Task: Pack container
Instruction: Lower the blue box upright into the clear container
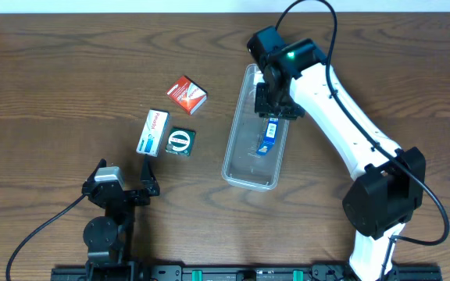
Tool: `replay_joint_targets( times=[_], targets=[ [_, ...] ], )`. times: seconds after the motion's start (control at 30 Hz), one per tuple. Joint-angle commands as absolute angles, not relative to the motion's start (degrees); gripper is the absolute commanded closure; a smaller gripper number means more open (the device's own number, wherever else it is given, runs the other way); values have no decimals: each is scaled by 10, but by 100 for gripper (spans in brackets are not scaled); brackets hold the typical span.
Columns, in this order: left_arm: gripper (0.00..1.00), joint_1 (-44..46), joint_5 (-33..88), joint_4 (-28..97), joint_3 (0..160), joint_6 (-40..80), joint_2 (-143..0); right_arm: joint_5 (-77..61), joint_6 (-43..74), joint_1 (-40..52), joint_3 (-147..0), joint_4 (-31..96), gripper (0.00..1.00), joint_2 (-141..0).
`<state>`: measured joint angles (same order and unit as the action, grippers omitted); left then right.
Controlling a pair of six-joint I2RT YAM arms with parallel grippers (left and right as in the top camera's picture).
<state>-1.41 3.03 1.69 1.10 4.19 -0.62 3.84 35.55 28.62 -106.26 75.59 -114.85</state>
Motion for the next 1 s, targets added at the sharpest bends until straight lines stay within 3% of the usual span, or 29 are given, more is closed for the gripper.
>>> replay_joint_targets(
  times=[0.0,0.97],
  targets=[
    [2,-16,26,38,2,35,-3,50,351,281,-1029,741,65,-1146],
    [2,-16,26,38,2,35,-3,10,327,281,-959,597,61,-1146]
  ],
)
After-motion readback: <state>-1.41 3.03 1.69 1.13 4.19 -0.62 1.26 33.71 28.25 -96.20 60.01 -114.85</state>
